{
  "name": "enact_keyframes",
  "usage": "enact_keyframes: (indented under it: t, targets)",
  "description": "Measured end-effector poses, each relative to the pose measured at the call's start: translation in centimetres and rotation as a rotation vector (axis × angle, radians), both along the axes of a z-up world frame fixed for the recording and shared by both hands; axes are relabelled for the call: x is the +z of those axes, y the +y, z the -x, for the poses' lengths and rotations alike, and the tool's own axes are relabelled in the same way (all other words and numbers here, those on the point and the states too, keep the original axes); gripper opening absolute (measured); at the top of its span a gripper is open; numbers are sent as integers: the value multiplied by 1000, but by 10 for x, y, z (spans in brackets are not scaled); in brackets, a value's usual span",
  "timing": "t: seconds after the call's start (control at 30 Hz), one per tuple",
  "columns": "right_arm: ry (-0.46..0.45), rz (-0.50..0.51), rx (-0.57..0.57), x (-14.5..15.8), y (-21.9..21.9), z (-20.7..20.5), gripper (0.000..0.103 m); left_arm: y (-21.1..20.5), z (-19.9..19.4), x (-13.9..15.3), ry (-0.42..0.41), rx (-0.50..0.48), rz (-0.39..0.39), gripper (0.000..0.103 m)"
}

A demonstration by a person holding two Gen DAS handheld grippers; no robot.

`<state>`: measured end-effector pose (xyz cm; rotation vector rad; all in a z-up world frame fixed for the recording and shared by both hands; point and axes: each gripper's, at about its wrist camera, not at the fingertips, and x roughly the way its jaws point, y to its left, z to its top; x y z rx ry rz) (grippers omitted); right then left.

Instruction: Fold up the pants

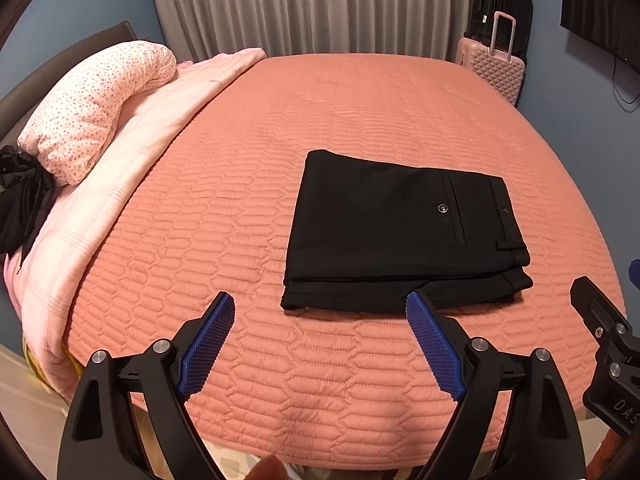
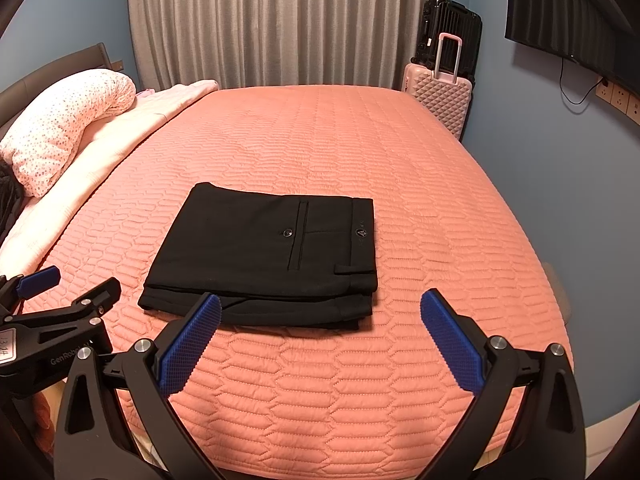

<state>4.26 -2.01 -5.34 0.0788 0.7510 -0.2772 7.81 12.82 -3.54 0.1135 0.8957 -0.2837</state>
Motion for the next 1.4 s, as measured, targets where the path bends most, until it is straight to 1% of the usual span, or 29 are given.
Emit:
enact_keyframes:
  t: [0.13, 0.3, 0.43, 0.63, 1.03, 1.17, 1.33, 1.4]
  targets:
    - [-2, 3, 0, 0, -1, 0, 98, 3, 0, 1, -7, 23, -6, 86]
    - [-2, 3, -1, 0, 0, 0, 98, 5, 2, 5, -39, 40, -13, 86]
    - [-2, 3, -1, 0, -1, 0, 98, 4, 4, 8, -57, 31, -24, 86]
    - [-6, 4, -6, 0, -3, 2, 98, 2, 4, 7, -40, -4, -13, 86]
    - [2, 2, -7, -4, -3, 3, 98, 1, 0, -2, 13, -27, 10, 86]
    - [7, 2, -5, -5, -4, 2, 98, -1, 0, -5, 8, -27, -12, 86]
    - [10, 4, -7, -7, -4, 1, 98, 2, -4, -6, 22, -23, 14, 86]
    - [12, 4, -6, -8, -4, 0, 98, 3, -4, -5, 9, -21, 16, 86]
